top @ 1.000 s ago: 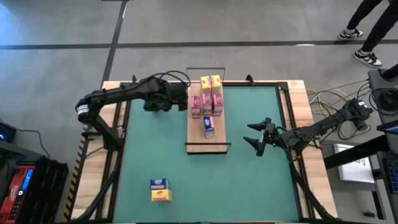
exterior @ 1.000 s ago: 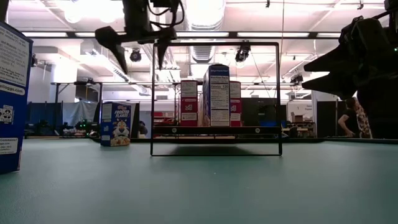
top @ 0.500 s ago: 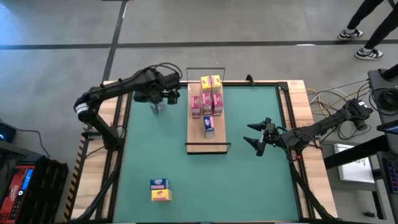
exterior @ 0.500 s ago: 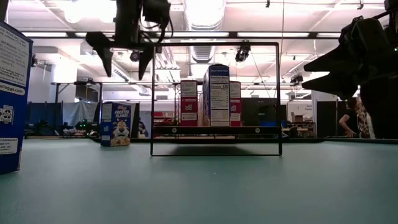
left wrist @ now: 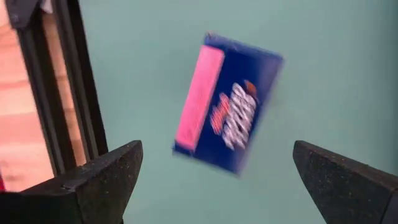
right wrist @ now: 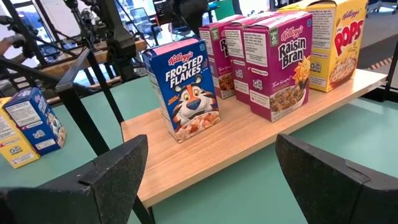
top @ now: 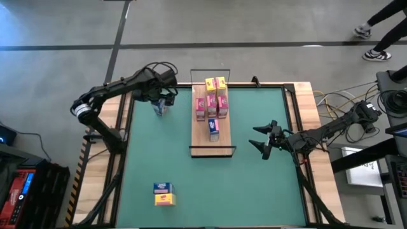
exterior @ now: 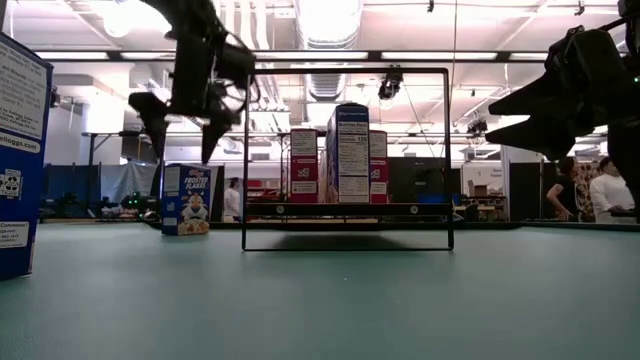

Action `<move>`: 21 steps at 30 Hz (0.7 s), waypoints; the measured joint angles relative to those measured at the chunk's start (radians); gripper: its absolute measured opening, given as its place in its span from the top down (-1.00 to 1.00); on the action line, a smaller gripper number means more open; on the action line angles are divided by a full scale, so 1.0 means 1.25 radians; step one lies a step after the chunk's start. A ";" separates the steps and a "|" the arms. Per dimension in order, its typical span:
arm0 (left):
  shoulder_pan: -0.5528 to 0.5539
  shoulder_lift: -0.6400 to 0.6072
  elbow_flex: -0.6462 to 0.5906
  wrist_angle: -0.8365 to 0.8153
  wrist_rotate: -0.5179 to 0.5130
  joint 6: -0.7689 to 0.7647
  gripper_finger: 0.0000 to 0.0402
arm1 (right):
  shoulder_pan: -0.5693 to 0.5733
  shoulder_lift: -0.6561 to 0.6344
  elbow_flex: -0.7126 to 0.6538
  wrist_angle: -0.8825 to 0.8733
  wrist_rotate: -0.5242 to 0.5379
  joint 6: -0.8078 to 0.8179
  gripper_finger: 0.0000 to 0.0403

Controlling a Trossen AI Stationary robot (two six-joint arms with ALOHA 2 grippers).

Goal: Stack cereal on shelf
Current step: Put the top blue cereal box on the shelf aligned with the other blue cereal box

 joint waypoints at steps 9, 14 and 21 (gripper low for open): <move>0.104 0.000 -0.113 0.176 0.061 0.109 -0.97 | 0.000 0.000 0.000 0.000 0.000 0.000 -0.69; 0.113 0.000 -0.146 0.206 0.068 0.112 -0.82 | 0.000 0.000 0.000 0.000 0.000 0.000 -0.69; 0.112 0.000 -0.145 0.215 0.072 0.115 -0.33 | 0.000 0.000 0.000 0.000 0.000 0.000 -0.69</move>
